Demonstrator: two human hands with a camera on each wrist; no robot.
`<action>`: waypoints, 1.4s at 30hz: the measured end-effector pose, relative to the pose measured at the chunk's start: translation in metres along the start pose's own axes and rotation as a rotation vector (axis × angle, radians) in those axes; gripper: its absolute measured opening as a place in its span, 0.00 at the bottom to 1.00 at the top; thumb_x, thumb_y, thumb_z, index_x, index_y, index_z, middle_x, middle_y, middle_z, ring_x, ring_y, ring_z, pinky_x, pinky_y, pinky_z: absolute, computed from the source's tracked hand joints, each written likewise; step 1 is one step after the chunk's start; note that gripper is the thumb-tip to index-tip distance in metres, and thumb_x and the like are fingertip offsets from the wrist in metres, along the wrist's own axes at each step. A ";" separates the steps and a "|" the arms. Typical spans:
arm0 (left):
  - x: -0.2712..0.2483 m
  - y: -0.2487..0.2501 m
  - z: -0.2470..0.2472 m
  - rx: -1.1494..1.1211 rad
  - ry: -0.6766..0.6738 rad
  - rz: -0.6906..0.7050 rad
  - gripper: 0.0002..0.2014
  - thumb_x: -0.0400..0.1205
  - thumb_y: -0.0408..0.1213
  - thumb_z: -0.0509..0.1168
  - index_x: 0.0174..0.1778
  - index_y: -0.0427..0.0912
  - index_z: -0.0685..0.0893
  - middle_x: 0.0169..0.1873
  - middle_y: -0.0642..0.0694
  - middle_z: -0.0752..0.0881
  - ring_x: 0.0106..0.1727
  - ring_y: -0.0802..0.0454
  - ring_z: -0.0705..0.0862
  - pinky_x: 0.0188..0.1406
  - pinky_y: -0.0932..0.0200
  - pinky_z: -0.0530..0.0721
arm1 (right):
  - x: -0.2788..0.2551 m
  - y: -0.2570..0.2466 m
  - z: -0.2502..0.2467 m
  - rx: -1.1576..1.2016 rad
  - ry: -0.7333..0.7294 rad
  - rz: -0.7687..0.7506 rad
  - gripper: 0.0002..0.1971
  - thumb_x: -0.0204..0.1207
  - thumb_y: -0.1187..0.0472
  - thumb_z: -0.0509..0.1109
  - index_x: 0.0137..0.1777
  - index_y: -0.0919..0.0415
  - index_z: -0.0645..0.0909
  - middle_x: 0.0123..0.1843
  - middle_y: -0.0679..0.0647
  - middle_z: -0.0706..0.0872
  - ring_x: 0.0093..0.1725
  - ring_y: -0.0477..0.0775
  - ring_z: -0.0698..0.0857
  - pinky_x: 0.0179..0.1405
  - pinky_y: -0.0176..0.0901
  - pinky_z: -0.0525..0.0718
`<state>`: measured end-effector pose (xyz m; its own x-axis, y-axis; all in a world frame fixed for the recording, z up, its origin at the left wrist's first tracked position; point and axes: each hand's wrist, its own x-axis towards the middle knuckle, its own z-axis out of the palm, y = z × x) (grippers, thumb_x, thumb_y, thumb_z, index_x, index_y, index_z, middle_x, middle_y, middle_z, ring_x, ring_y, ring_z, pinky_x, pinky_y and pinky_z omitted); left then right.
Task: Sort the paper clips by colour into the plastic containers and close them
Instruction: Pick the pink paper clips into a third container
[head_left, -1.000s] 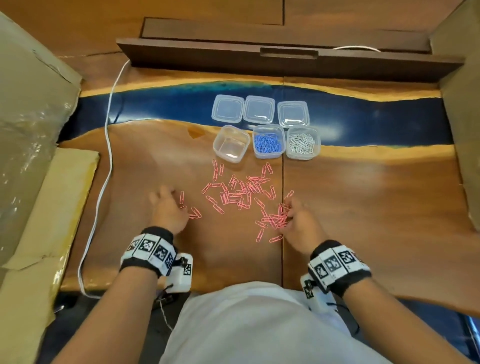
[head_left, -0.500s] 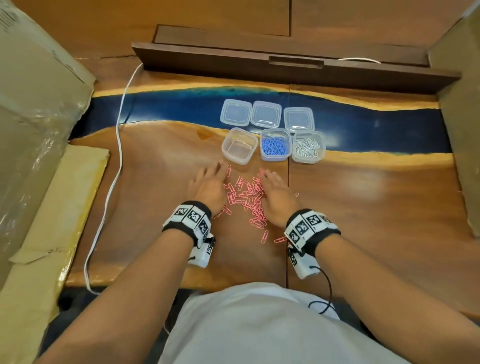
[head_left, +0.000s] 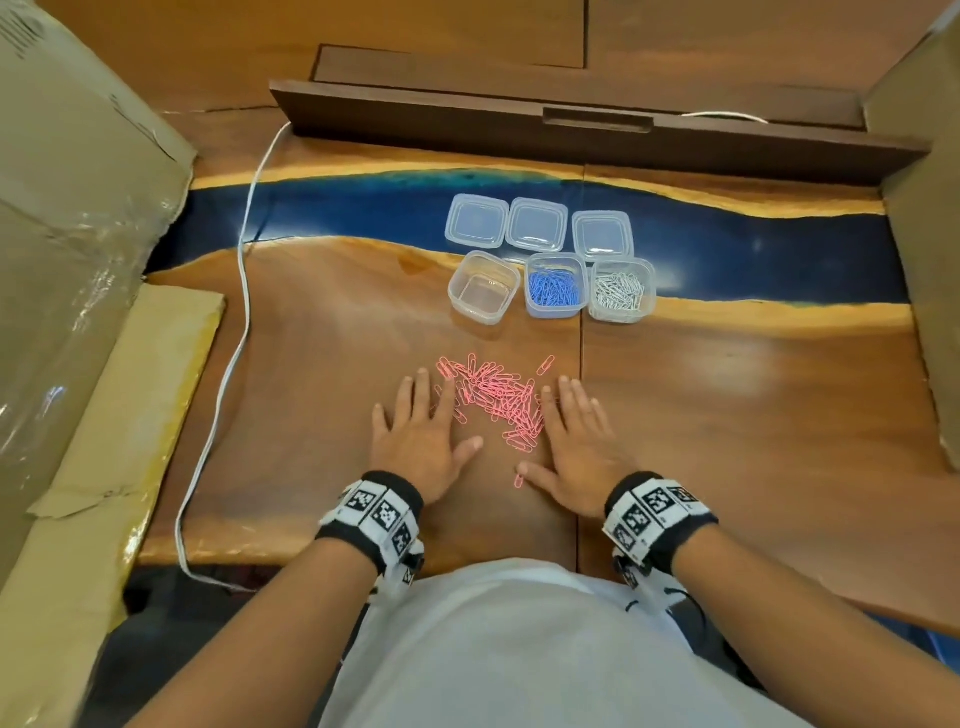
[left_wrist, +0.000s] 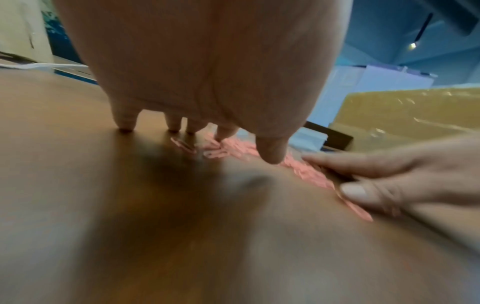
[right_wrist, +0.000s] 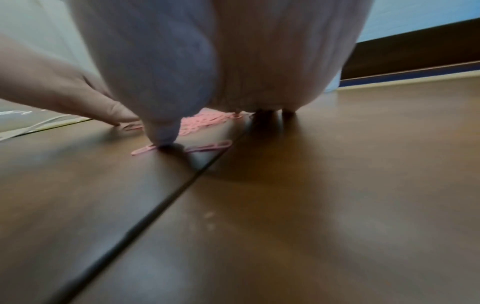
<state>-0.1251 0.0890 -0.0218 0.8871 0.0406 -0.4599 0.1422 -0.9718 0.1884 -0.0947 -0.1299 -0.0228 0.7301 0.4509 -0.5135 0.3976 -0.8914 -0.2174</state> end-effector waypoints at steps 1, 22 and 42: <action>-0.003 0.002 0.005 0.029 -0.013 0.022 0.41 0.79 0.69 0.46 0.84 0.54 0.38 0.84 0.44 0.37 0.85 0.44 0.39 0.80 0.32 0.49 | 0.003 -0.007 0.001 0.014 0.000 -0.040 0.49 0.77 0.30 0.52 0.84 0.58 0.30 0.84 0.61 0.28 0.83 0.58 0.29 0.84 0.57 0.41; 0.010 0.014 -0.019 -0.341 -0.101 0.063 0.65 0.60 0.54 0.82 0.83 0.53 0.42 0.72 0.43 0.61 0.70 0.42 0.72 0.69 0.43 0.77 | 0.034 -0.019 -0.039 0.526 0.183 0.075 0.45 0.63 0.57 0.84 0.79 0.56 0.64 0.71 0.56 0.69 0.55 0.50 0.77 0.67 0.50 0.79; 0.033 0.022 -0.036 -0.198 -0.008 0.119 0.29 0.76 0.43 0.73 0.74 0.50 0.73 0.68 0.41 0.72 0.61 0.39 0.81 0.58 0.47 0.82 | 0.056 -0.038 -0.045 0.264 0.143 -0.039 0.10 0.76 0.61 0.72 0.56 0.58 0.88 0.52 0.58 0.87 0.53 0.59 0.84 0.53 0.46 0.81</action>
<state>-0.0770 0.0778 -0.0012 0.8992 -0.0740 -0.4313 0.1212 -0.9049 0.4080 -0.0435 -0.0689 -0.0058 0.7952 0.4704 -0.3826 0.2823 -0.8457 -0.4530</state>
